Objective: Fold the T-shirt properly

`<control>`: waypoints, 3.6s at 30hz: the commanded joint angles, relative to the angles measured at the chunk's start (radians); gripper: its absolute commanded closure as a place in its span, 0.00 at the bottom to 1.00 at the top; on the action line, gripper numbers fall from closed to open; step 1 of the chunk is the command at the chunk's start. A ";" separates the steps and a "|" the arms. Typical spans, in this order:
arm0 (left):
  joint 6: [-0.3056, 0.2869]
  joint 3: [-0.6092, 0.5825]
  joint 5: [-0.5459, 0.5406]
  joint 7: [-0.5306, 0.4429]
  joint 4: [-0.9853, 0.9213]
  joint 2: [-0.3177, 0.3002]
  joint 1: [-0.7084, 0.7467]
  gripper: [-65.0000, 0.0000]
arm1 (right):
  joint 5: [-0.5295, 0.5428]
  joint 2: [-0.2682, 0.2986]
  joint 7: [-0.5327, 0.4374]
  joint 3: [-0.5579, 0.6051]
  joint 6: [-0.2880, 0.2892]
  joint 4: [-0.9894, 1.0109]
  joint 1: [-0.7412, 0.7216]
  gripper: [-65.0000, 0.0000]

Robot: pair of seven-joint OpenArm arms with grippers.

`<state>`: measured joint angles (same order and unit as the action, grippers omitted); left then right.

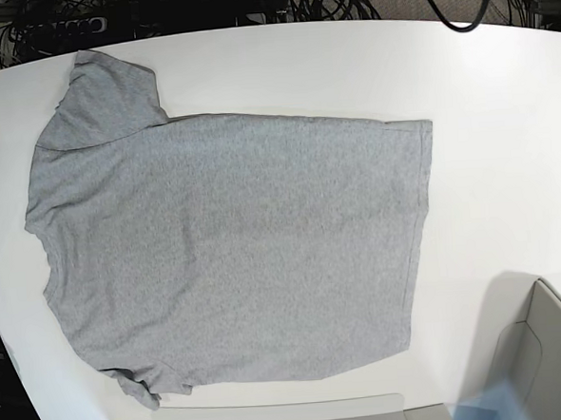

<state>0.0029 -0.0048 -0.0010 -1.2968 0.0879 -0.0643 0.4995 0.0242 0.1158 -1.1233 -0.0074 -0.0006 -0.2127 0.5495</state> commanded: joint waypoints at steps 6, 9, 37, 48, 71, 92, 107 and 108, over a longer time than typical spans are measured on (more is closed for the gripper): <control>0.001 0.002 -0.001 -0.043 0.284 -0.002 0.167 0.99 | 0.079 0.005 -0.027 -0.003 0.000 -0.459 0.275 1.00; 0.001 0.002 -0.001 -0.042 0.451 -0.002 0.247 0.99 | 0.096 0.006 -0.025 -0.003 0.000 -0.663 0.380 1.00; 0.006 -0.005 0.000 0.478 1.502 0.002 0.454 0.78 | 1.009 0.632 0.148 0.007 0.001 -1.424 0.759 0.58; 0.004 -0.005 0.000 0.520 1.510 0.002 0.422 0.78 | 1.163 0.710 0.415 0.010 0.003 -1.333 0.527 0.58; 0.004 -0.005 0.000 0.618 1.512 -0.002 0.371 0.78 | 1.160 0.467 0.731 -0.079 0.130 -1.252 0.344 0.58; -0.097 0.118 -0.672 1.617 1.851 -0.102 0.132 0.60 | 1.160 0.467 0.736 -0.090 0.130 -1.221 0.341 0.58; -0.228 0.343 -0.937 2.019 1.530 -0.118 -0.117 0.61 | 1.160 0.467 0.736 -0.090 0.130 -1.220 0.343 0.58; -0.228 0.343 -0.937 2.019 1.509 -0.119 -0.126 0.61 | 1.160 0.467 0.736 -0.090 0.130 -1.220 0.343 0.58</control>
<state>-0.2253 0.3340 -0.9424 0.7151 1.5852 -0.1745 0.3679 1.1790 0.5709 -0.4080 -0.0952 0.1432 -1.4330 0.8783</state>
